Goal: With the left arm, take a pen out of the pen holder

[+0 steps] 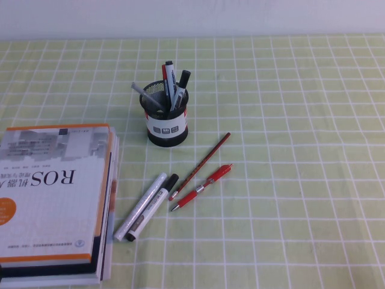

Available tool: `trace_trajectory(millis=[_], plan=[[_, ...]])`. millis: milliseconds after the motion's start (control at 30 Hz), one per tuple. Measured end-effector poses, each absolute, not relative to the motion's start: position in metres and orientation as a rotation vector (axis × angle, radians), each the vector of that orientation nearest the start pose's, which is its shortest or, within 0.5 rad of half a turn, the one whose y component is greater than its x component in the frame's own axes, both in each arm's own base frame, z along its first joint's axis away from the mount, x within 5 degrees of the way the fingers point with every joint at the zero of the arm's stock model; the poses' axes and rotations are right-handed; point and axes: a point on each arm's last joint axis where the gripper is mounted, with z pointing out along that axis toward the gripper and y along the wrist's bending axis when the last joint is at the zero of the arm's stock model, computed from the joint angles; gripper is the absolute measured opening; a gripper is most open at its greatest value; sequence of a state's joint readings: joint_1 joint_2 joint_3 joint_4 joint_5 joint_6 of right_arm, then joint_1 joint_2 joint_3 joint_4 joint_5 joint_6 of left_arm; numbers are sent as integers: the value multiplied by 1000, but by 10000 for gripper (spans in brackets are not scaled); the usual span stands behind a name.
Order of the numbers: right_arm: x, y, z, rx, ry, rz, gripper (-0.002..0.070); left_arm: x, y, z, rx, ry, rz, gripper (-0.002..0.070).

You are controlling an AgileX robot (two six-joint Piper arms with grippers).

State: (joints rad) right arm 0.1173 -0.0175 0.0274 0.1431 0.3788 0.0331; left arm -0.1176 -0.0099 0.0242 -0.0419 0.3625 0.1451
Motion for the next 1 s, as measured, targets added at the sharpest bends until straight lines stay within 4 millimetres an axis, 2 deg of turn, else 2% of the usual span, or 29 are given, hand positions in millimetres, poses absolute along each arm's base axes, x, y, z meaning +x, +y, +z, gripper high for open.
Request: trace_trajectory(millis=[167,367,667,1000], plan=[[51,11,171,9,1876,245,-13,52,-8,173,218,1847,-22,-3],[51,11,171,9,1876,245,-13,53,-8,176,97,1820,-126,-3],[51,11,171,9,1876,245,-13,56,-10,193,-222,1636,-436,-3],[51,11,171,9,1876,245,-13,56,-8,201,-241,1545,-451,-3]])
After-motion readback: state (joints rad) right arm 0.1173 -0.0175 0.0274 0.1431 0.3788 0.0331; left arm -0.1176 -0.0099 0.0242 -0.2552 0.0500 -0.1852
